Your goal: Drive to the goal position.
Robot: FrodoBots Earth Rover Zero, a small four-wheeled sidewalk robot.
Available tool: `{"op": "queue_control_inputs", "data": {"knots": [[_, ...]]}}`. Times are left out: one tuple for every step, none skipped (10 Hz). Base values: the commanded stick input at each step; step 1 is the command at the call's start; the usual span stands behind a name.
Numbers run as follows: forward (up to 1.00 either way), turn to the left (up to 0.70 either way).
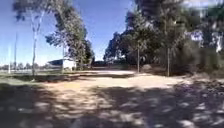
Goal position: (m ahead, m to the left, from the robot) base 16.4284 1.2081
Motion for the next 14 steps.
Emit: {"op": "queue_control_inputs", "data": {"knots": [[1.0, 0.0], [1.0, 0.0], [1.0, 0.0], [1.0, 0.0], [1.0, 0.0], [1.0, 0.0], [1.0, 0.0], [1.0, 0.0], [1.0, 0.0], [1.0, 0.0], [1.0, 0.0], [1.0, 0.0], [1.0, 0.0], [1.0, 0.0]]}}
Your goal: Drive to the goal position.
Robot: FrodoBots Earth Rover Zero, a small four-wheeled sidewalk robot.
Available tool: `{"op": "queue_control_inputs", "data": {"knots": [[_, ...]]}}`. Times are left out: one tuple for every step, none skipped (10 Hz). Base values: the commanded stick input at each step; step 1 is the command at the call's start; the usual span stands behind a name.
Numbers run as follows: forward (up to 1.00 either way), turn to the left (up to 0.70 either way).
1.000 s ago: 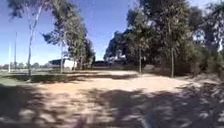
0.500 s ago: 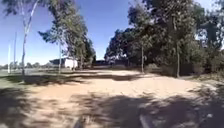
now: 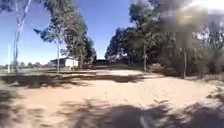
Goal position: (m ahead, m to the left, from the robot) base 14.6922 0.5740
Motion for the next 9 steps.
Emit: {"op": "queue_control_inputs", "data": {"knots": [[1.0, 0.0], [1.0, 0.0], [1.0, 0.0], [1.0, 0.0], [1.0, 0.0], [1.0, 0.0], [1.0, 0.0], [1.0, 0.0], [1.0, 0.0]]}}
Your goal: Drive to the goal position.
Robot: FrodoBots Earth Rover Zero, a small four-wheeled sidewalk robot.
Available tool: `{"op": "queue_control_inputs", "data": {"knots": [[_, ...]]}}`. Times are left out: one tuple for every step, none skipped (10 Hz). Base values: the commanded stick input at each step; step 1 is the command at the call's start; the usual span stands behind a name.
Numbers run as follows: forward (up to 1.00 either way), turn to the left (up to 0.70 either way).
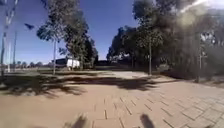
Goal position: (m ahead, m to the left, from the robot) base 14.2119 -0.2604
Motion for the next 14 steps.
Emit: {"op": "queue_control_inputs", "data": {"knots": [[1.0, 0.0], [1.0, 0.0], [1.0, 0.0], [1.0, 0.0], [1.0, 0.0], [1.0, 0.0], [1.0, 0.0], [1.0, 0.0], [1.0, 0.0], [1.0, 0.0], [1.0, 0.0], [1.0, 0.0], [1.0, 0.0], [1.0, 0.0]]}}
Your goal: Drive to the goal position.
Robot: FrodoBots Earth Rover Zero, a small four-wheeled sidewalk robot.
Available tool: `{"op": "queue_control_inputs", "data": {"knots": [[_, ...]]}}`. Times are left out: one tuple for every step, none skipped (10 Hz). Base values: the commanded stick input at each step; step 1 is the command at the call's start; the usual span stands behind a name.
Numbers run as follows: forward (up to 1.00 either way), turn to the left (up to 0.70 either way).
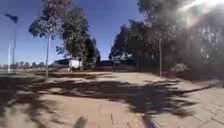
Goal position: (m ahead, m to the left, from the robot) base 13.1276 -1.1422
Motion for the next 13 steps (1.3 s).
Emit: {"op": "queue_control_inputs", "data": {"knots": [[1.0, 0.0], [1.0, 0.0], [1.0, 0.0], [1.0, 0.0], [1.0, 0.0], [1.0, 0.0], [1.0, 0.0], [1.0, 0.0], [1.0, 0.0], [1.0, 0.0], [1.0, 0.0], [1.0, 0.0], [1.0, 0.0]]}}
